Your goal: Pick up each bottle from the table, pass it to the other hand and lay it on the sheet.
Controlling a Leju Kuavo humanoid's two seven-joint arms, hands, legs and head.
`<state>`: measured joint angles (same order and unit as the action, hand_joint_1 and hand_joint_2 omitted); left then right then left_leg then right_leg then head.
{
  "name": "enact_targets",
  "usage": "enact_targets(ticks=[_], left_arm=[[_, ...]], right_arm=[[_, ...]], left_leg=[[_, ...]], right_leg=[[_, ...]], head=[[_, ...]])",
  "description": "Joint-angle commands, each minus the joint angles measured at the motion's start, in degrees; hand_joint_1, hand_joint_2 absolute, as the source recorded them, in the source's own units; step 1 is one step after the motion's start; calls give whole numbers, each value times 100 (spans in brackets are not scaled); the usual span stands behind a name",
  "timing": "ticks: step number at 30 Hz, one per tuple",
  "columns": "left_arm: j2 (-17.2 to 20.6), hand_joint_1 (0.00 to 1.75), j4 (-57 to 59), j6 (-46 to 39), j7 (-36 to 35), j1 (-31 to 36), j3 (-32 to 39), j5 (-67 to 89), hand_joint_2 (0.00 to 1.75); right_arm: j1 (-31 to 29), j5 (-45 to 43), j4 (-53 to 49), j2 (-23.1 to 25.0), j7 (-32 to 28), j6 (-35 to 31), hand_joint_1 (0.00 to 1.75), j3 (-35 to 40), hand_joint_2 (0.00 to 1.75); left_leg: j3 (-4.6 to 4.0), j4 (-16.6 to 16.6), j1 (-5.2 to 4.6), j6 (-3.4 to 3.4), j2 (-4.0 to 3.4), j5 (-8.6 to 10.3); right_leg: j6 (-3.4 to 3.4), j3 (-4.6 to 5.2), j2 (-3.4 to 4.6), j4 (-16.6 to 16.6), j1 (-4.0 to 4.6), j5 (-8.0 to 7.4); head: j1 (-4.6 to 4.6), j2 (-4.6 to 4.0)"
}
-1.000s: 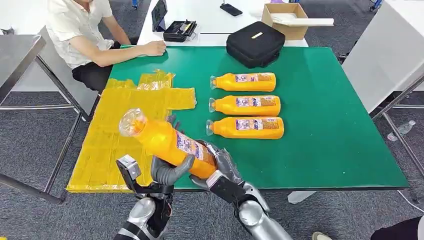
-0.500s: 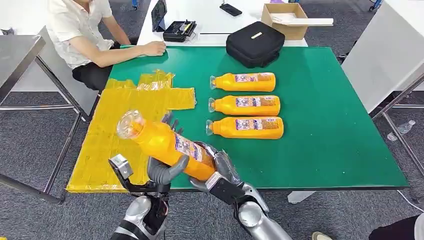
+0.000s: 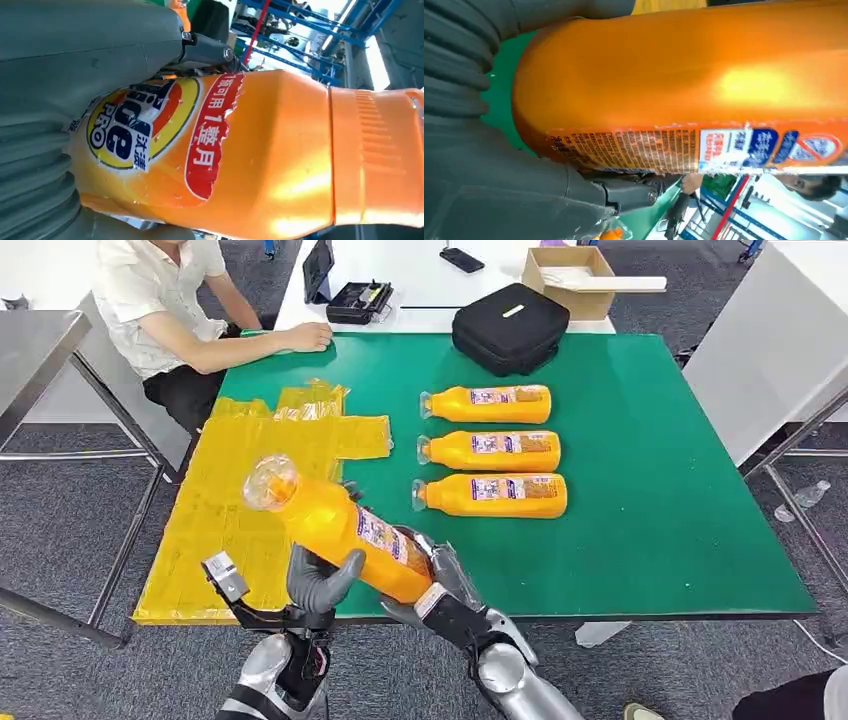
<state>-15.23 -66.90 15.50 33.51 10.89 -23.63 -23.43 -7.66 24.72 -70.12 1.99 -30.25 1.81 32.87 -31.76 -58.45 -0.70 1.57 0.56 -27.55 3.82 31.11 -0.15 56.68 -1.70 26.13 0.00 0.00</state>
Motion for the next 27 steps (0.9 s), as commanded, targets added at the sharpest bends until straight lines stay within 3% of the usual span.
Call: enact_targets(ticks=[1, 4, 5, 6, 7, 10, 14, 16, 18, 19, 22, 24, 27], left_arm=[[53, 175, 264, -29, -173, 204, 65, 113, 175], [40, 175, 275, -39, -183, 212, 45, 134, 175], [48, 175, 316, 14, -256, 231, 9, 141, 175], [47, 175, 353, 1, -264, 240, -13, 170, 175], [45, 175, 380, -17, -282, 239, -27, 192, 175], [38, 175, 467, -107, -271, 260, -25, 251, 175], [48, 175, 406, -1056, -119, 395, 72, 953, 175], [56, 175, 309, -1077, -169, 407, 109, 974, 175], [202, 175, 161, -1480, -116, 478, 21, 1591, 175], [319, 175, 123, -2090, -121, 560, -71, 2287, 175], [340, 175, 103, -2065, -139, 587, 16, 2302, 175], [544, 175, 174, -3101, -191, 726, -245, 3603, 175], [789, 175, 158, -3571, -431, 901, -135, 4614, 175]], right_arm=[[-173, 186, 726, 93, 27, -179, 0, -100, 175], [-178, 184, 752, 98, 27, -176, 0, -102, 175], [-197, 175, 786, 114, 19, -168, 89, -120, 175], [-206, 151, 804, 138, -1, -167, 87, -151, 175], [-203, 145, 799, 153, -11, -173, 3, -166, 175], [-209, 148, 728, 173, -24, -203, 0, -192, 175], [-113, 141, 672, 152, 37, -360, 0, -340, 175], [-91, 138, 660, 127, 37, -346, 0, -359, 175], [-56, 208, 650, 153, 39, -489, 0, -437, 175], [-20, 290, 611, 165, 19, -662, 0, -494, 175], [4, 293, 571, 162, 19, -658, 0, -524, 175], [7, 453, 537, 183, 23, -897, 0, -586, 175], [-29, 407, 460, 293, 22, -950, 0, -848, 175]], left_leg=[[7, 4, 18, -16, -6, 3], [6, 0, 18, -16, -7, 1], [3, 1, 15, -12, -5, 2], [2, 2, 9, -9, -3, 3], [4, 2, 14, -13, -6, 3], [1, -1, 14, -13, -4, 3], [-1, 0, 7, -8, 2, 3], [-4, -3, 14, -13, 3, 5], [0, -2, 15, -14, 0, 4], [-1, -2, 14, -14, 2, 4], [-2, -3, 16, -15, -5, 2], [-2, 0, 5, -7, -2, 3], [-4, -6, 22, -20, -5, 4]], right_leg=[[-25, -12, 2, -14, 19, -8], [-25, -10, 2, -10, 20, -6], [-19, -6, 1, -8, 16, -6], [-14, -4, 1, -6, 9, -5], [-21, -7, 2, -10, 15, -7], [-20, -4, 0, -6, 15, -6], [-13, -2, -4, -3, 8, -3], [-20, -1, -7, -4, 15, -6], [-21, -4, -4, -6, 16, -6], [-21, -3, -5, -4, 15, -5], [-22, -2, 2, -5, 17, -6], [-11, 2, 0, 0, 5, -3], [-29, 0, 0, -2, 24, -8]], head=[[0, 0], [0, 0], [0, 0], [0, 0], [-2, 0], [-2, 0], [0, 0], [-2, 0], [-2, 0], [0, 0], [0, 0], [-2, 0], [0, 0]])
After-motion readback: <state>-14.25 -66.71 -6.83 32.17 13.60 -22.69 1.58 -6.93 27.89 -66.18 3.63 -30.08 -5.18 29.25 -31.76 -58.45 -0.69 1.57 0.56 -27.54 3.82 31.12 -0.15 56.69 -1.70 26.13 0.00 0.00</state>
